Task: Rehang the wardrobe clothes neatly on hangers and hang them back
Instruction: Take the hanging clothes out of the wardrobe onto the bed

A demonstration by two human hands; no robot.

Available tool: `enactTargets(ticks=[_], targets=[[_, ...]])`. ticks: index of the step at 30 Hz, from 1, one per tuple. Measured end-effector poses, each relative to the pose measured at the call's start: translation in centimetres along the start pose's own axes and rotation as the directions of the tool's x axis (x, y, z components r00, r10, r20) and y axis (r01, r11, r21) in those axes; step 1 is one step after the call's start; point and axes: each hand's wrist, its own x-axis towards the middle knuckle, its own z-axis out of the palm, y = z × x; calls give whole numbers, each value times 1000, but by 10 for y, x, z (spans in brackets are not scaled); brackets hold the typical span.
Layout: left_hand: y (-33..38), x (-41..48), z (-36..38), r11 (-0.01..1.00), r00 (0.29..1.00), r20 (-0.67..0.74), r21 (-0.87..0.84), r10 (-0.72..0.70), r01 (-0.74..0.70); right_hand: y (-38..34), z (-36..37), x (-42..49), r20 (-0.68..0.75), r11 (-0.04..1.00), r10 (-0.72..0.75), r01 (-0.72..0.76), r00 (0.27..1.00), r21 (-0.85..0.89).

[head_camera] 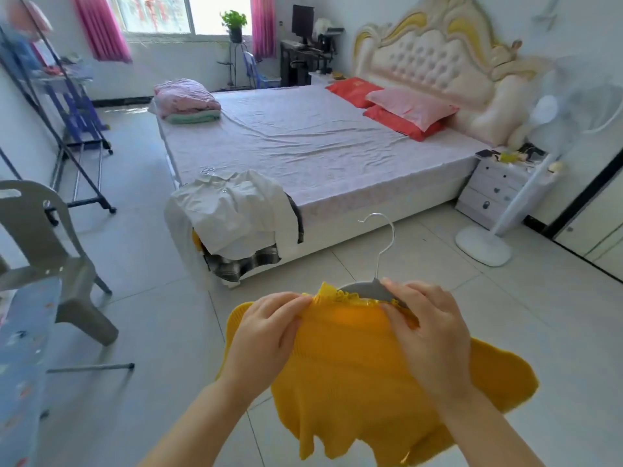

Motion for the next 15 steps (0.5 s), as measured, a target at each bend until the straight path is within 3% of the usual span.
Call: enactTargets(ticks=[6,15], targets=[[-71,58,17,988,988,-104,92,-112,121,22,99,83,49,988,-81,73,996,138],[-152,176,37,934,933,-213,145,-291,325,55,221,228,187,923,-114,35,976,383]])
